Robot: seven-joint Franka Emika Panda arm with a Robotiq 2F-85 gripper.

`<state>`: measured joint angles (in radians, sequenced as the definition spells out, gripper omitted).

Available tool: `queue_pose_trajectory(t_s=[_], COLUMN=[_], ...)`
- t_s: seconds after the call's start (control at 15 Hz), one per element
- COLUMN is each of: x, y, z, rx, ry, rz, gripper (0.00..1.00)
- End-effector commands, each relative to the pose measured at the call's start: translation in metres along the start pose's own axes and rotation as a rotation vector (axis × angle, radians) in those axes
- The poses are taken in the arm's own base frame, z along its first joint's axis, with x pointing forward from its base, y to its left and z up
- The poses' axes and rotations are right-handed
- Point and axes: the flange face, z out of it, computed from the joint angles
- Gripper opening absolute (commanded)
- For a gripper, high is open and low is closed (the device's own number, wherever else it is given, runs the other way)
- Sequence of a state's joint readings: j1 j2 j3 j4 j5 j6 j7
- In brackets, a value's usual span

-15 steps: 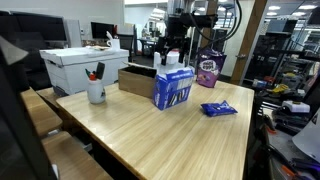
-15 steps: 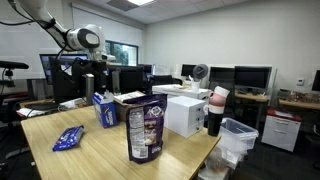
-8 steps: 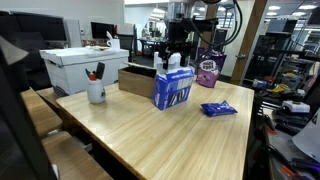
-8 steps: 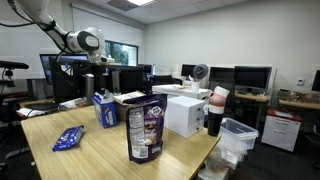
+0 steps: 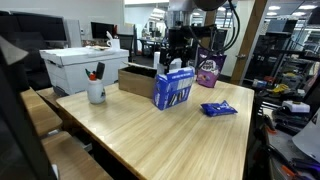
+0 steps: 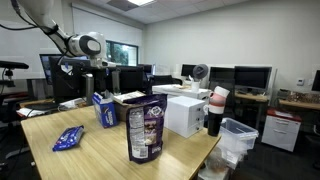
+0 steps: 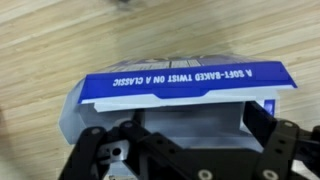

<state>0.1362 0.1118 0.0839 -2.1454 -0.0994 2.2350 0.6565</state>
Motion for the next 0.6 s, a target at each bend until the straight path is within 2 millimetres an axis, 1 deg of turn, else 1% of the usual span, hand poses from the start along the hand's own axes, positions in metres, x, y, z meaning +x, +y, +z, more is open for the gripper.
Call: queue_pose_trajectory(t_s=[0.0,0.53], x=[-0.005,-0.005], y=[0.0,0.0], z=[0.009,0.025], rx=[-0.003,-0.028], ry=[-0.019,-0.039], rz=[0.009,0.009], gripper=[1.0,1.0])
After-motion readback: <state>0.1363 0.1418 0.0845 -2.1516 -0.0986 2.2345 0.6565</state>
